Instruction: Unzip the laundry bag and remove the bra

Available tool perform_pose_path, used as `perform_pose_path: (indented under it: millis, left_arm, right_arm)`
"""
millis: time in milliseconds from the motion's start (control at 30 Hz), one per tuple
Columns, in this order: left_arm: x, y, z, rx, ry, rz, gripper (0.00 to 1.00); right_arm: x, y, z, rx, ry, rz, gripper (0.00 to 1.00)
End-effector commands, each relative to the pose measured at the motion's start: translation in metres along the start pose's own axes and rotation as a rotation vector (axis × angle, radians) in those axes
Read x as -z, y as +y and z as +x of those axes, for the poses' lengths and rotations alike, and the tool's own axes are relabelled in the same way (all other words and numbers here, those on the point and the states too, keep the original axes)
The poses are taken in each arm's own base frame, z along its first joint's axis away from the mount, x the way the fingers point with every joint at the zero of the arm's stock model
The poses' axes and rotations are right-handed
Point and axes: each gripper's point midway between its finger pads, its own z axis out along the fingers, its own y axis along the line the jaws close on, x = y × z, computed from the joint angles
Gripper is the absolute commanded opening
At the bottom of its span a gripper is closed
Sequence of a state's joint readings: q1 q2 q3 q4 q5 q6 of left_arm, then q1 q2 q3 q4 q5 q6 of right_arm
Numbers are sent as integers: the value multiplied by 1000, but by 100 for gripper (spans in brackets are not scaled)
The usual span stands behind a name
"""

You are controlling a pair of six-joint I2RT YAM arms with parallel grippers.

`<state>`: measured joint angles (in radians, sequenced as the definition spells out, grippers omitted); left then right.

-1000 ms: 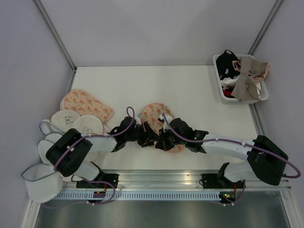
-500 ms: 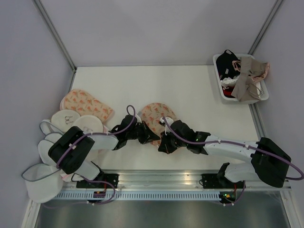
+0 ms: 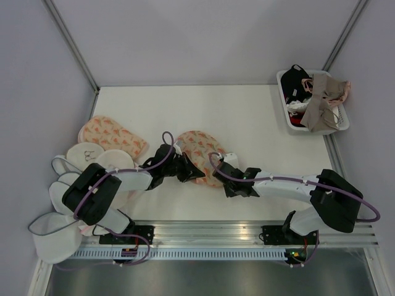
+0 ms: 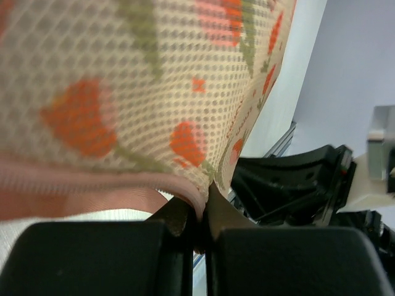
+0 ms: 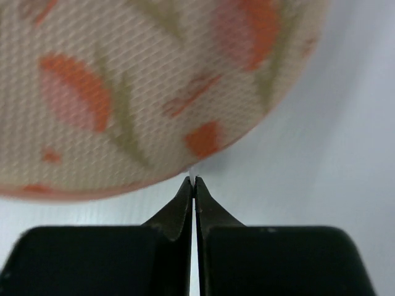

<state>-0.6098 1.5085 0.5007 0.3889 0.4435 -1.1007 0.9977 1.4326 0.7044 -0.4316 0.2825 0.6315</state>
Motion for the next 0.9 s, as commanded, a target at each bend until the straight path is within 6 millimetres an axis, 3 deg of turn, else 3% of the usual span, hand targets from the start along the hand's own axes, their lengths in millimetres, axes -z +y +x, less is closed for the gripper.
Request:
perform_pose_path:
  millis: [0,167,267,367,467,500,533,600,633,667,733,867]
  left_arm:
    - [7,-26,-3,-124,30,80,2]
    - [4,-27,7,-176,123,88,2]
    - [-1,-34,5,-222,151,104,2]
    - [-11,-51,-14,-304,131,134,2]
    - [-26,-55,-28,-337,139,139,2]
    - [-37,-61,-40,-362,135,148,10]
    - [-41,-63,-46,-371,130,146,24]
    - [-50,-60,-69,-355,90,93,60]
    - [-53,-52,-75,-338,76,54,84]
    - [-53,-45,-89,-323,16,1,94]
    - [-44,-37,-101,-291,-56,-68,100]
    - [-16,-13,-93,-190,-131,-174,100]
  right_arm:
    - [13,-80,-36,-83,-159,428,0]
    - [26,-105,-66,-155,-293,549,0]
    - [23,-99,-71,-141,-298,513,0]
    - [15,-87,-65,-117,-269,430,1]
    - [13,-77,-58,-109,-249,346,1]
    - [14,-75,-59,-116,-257,327,0]
    - [17,-71,-60,-123,-266,297,1]
    - [20,-69,-58,-123,-264,270,0]
    - [23,-67,-59,-129,-273,255,0]
    - [24,-67,-58,-129,-268,245,0]
    - [27,-65,-59,-127,-271,232,0]
    - [27,-53,-58,-107,-254,157,0]
